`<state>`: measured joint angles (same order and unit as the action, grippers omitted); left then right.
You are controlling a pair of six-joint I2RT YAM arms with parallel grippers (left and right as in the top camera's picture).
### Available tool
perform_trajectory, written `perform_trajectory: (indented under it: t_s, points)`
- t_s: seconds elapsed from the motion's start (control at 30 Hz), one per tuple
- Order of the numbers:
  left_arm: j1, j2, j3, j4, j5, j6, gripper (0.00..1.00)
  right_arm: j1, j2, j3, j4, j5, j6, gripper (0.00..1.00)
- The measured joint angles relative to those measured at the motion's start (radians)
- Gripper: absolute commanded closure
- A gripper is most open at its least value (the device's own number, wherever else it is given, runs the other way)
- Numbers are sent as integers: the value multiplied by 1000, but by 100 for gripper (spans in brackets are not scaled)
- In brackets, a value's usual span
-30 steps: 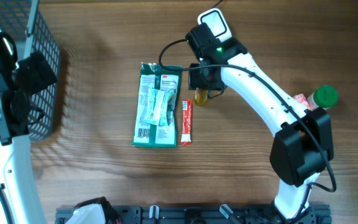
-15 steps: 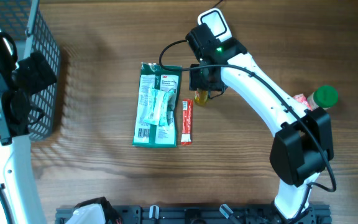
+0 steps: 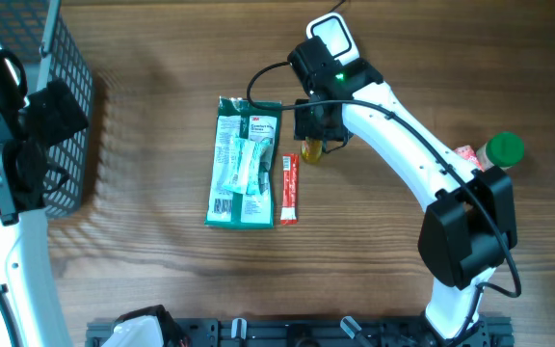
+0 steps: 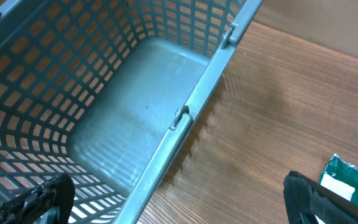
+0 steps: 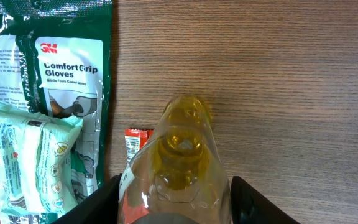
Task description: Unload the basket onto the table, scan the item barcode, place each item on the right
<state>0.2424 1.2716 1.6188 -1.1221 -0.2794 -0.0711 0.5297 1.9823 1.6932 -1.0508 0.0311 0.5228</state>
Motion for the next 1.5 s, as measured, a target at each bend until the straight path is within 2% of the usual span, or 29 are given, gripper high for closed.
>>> perform_trajectory:
  t_s: [0.53,0.73,0.87,0.9,0.93,0.97,1.07,1.17,1.33,1.37,1.5]
  points:
    - [0,0,0,0,0,0,0,0,0,-4,0,0,0,41]
    - [0,0,0,0,0,0,0,0,3,-35,36,0,0,48]
    - [0,0,0,0,0,0,0,0,4,-35,44,0,2,60]
    - [0,0,0,0,0,0,0,0,4,-35,43,2,0,73]
    - [0,0,0,0,0,0,0,0,4,-35,43,3,3,82]
    - [0,0,0,0,0,0,0,0,4,-35,43,5,3,84]
    - [0,0,0,0,0,0,0,-5,0,-34,45,-8,3,83]
    - [0,0,0,0,0,0,0,-37,-39,-35,41,-69,3,78]
    - [0,0,0,0,0,0,0,-159,-237,-35,-2,-218,-51,76]
    - [0,0,0,0,0,0,0,-214,-326,-34,-31,-269,-86,76]
    - [0,0,0,0,0,0,0,-351,-429,-33,-150,-492,-224,76]
